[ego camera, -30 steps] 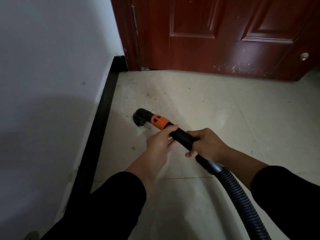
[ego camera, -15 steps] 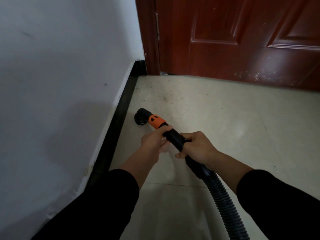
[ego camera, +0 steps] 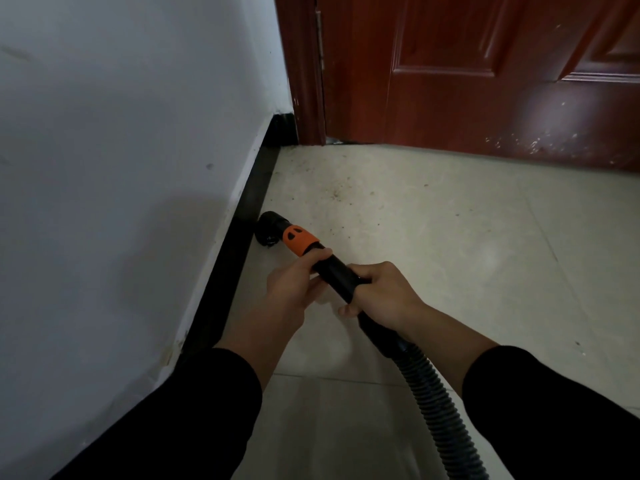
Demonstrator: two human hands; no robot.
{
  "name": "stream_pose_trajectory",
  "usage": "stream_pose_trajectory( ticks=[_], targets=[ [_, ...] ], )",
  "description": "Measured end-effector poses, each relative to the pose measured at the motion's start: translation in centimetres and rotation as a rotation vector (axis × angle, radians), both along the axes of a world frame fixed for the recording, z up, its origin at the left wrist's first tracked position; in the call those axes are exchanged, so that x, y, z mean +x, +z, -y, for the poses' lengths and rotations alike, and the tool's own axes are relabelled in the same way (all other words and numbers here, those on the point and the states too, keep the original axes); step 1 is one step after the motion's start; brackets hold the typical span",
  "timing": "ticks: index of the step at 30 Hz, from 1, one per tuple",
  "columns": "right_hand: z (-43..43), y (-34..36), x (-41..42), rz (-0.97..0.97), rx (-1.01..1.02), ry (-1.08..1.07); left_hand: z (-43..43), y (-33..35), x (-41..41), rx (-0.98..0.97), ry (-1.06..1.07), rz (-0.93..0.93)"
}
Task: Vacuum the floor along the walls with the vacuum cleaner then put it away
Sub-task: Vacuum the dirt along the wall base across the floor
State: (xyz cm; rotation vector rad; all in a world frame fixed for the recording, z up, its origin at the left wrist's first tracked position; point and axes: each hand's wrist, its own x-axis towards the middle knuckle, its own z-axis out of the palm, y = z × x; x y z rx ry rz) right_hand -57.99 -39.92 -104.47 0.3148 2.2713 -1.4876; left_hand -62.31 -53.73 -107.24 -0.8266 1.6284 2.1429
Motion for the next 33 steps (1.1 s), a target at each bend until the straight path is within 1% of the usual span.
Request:
stream_pose_trajectory(
  ticks=[6, 18, 27, 33],
  targets=[
    [1.0, -0.6, -0.3, -0.050, 0.017, 0.004, 0.9, -0.6, -0.6, -0.005, -0.007, -0.007],
    [0.0, -0.2, 0.2, -0.124, 0.138, -0.012, -0.7, -0.1, -0.3, 0.084, -0.018, -0.026],
    [-2.6, 0.9, 1.3, -0.111, 0.201, -0.031, -3.7, 1.3, 0.9, 0.139, -0.058, 0.005],
    [-4.8, 1.1, 2.3, -0.083, 0.226, -0.070, -5.9, 1.3, 1.3, 0.120, -0.124, 0.033]
  ],
)
